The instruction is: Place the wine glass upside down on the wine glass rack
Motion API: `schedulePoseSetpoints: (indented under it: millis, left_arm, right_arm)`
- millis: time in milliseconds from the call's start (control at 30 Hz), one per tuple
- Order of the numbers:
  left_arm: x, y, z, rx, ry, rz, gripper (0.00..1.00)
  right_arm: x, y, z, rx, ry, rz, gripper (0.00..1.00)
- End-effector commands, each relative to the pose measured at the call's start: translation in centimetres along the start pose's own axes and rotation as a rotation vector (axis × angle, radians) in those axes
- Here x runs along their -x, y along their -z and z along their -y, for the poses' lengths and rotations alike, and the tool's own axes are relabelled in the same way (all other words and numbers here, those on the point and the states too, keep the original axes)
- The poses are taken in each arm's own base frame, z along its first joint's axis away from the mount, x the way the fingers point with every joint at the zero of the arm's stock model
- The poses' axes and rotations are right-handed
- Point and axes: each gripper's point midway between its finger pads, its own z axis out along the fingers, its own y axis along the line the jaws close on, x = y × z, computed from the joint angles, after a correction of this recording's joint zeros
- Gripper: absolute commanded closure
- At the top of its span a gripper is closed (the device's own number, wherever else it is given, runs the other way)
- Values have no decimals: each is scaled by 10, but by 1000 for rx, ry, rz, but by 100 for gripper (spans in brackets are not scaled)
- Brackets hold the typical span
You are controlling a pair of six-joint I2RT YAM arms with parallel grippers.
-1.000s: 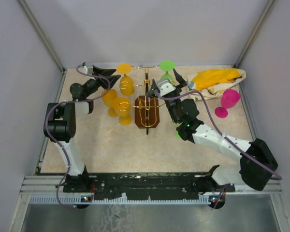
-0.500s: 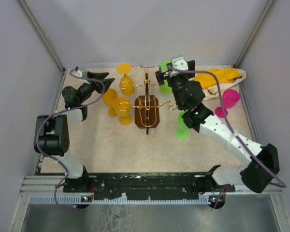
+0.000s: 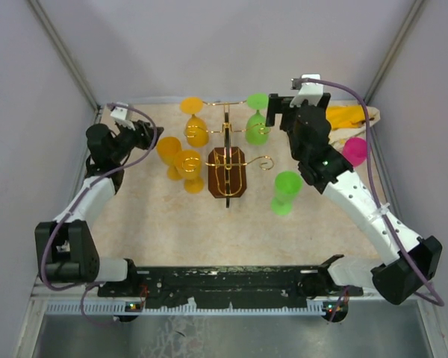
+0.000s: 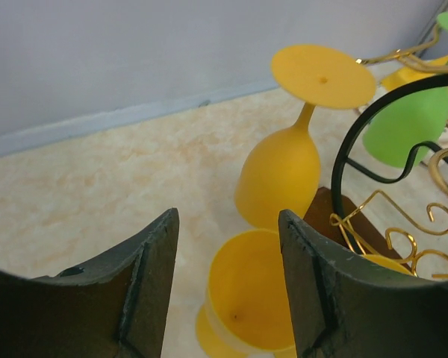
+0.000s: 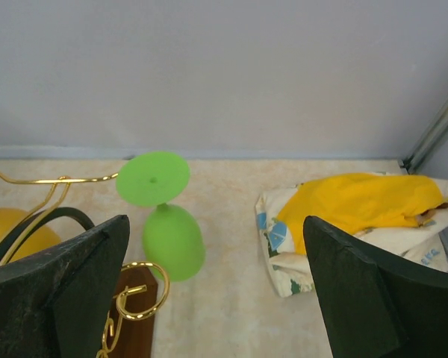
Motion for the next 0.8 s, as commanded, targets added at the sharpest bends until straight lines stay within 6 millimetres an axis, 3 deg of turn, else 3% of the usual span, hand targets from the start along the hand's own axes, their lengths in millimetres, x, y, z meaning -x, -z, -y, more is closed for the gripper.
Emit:
schedulePoseSetpoints:
  millis: [0,167,433,600,767]
  left_arm:
    - [-24,22,-10,100,12,-157,38]
    - [-39,29,-21,165,18,-222,37]
    - [-50,16,-29,170,67,-273,39]
    - [-55,5,-26,116,80,-306,50]
    - [-73,-3,-21,47,69,-406,63]
  right_arm:
    - [9,16,14,-22,-77,-11,1]
    - [1,23,19,-27,-94,-19,1]
    - [-5,33,27,-39,-93,-44,1]
    - [-10,36,31,-54,-88,-48,1]
    - [-12,36,33,-62,-81,-46,1]
